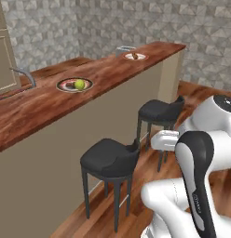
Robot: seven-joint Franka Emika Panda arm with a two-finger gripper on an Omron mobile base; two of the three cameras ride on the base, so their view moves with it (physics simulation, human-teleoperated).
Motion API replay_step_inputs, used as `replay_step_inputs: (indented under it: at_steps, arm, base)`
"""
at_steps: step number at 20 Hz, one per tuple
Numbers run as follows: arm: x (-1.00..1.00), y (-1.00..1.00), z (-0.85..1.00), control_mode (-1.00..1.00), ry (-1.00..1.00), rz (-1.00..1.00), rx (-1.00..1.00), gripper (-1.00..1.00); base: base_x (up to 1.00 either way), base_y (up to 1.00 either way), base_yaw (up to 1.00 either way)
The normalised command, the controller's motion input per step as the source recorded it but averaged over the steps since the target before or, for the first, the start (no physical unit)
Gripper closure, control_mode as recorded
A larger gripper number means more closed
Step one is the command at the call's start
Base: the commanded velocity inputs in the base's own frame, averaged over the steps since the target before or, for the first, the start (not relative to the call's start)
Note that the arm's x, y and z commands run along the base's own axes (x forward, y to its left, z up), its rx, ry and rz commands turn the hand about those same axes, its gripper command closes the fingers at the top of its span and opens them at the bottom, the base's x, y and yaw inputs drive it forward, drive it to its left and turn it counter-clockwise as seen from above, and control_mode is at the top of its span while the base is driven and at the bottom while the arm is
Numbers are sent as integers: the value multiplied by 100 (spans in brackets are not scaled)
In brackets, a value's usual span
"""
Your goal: Pick up the pear and tangerine from the fridge and place one fruit on each plate on the dining counter.
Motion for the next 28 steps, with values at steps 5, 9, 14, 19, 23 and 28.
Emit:
replay_step_inputs:
  at_steps: [5, 9, 14, 19, 23, 28]
  arm:
    - [0, 0, 0, 100, 0, 0, 0, -100]
    - [0, 0, 0, 100, 0, 0, 0, -100]
    - [0, 0, 0, 100, 0, 0, 0, -100]
    - [0, 0, 0, 100, 0, 0, 0, -100]
    - [0, 0, 0, 100, 0, 0, 0, -100]
    - [0, 0, 0, 100, 0, 0, 0, -100]
  base:
    - [-7, -100, -2]
    - [24, -100, 0]
    - [57, -100, 3]
    - [87, -88, 11]
    - [91, -82, 14]
    - [88, -85, 13]
